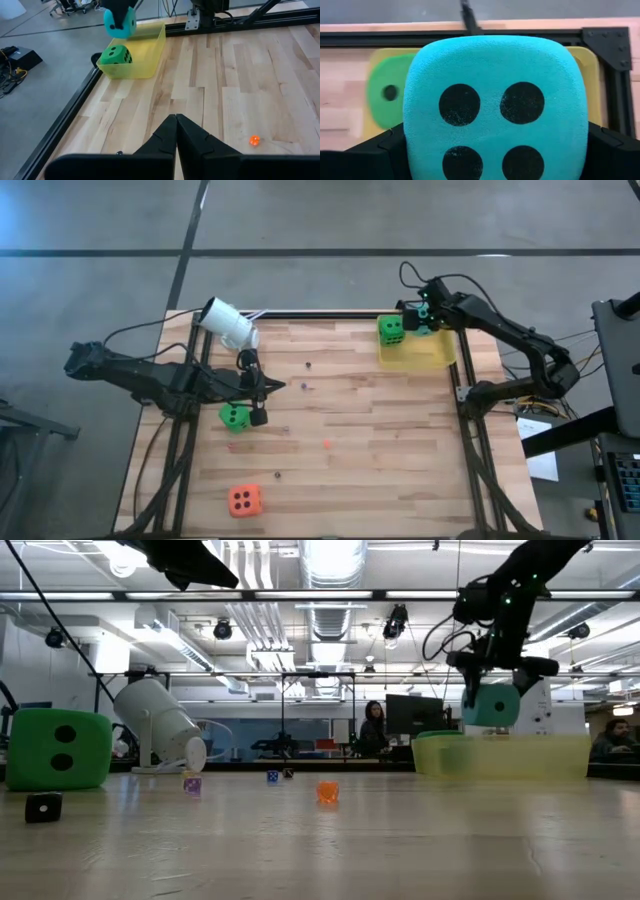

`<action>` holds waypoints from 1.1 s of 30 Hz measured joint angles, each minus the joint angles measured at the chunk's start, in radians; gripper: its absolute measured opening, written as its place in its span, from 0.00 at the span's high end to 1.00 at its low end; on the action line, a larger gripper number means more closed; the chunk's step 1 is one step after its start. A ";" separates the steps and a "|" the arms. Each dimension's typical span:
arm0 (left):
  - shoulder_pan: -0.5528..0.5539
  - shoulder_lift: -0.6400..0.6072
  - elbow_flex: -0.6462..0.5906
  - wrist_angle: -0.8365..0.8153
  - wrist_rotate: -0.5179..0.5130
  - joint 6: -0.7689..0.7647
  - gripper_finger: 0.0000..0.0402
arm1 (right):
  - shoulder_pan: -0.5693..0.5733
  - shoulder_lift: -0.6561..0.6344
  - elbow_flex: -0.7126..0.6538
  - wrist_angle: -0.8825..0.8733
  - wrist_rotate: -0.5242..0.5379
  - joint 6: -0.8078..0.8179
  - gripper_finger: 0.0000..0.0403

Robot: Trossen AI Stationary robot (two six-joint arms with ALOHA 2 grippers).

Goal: Pick & Place Dice
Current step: Put the large light blue dice into the yellow transparent bin

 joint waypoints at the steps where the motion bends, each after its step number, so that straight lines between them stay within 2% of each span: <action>1: 0.000 0.000 0.000 0.000 0.000 0.000 0.97 | -0.011 0.000 -0.007 0.001 -0.001 -0.005 0.12; 9: 0.000 0.000 0.000 0.000 0.000 0.000 0.97 | -0.043 0.013 -0.047 0.114 -0.026 -0.029 0.12; 22: 0.000 0.000 0.000 0.000 0.003 0.000 0.97 | -0.045 0.283 0.034 0.102 -0.043 -0.075 0.12; 33: 0.000 0.000 0.000 0.000 0.002 0.000 0.97 | -0.045 0.359 0.106 0.101 -0.073 -0.097 0.11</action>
